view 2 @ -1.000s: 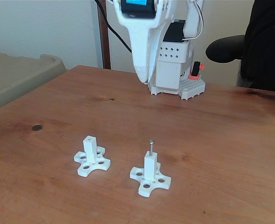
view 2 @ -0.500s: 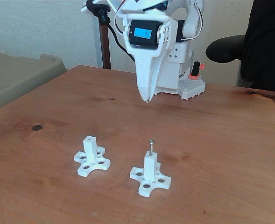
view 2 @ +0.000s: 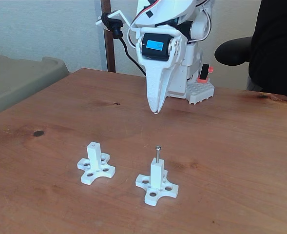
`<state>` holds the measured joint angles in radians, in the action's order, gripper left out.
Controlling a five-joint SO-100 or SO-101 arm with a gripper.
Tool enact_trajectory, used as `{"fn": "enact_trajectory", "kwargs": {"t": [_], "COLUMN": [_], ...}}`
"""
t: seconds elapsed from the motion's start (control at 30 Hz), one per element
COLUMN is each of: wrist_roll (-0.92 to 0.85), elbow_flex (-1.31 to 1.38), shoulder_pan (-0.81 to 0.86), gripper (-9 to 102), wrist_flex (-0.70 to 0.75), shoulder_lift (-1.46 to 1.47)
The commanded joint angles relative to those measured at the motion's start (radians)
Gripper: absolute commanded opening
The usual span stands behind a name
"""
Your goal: Grab the screw and set it in the hole.
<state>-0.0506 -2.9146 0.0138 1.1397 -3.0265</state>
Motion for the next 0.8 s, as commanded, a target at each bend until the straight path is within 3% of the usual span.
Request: {"fn": "enact_trajectory", "kwargs": {"t": [0.0, 0.33, 0.77], "wrist_roll": [-0.005, -0.012, -0.018], "elbow_flex": [-0.018, -0.069, -0.083], "shoulder_pan": [0.011, 0.032, 0.044], "gripper": [-4, -4, -4], "wrist_flex": [0.051, 0.166, 0.181], "shoulder_lift": [-0.144, -0.379, -0.439]}}
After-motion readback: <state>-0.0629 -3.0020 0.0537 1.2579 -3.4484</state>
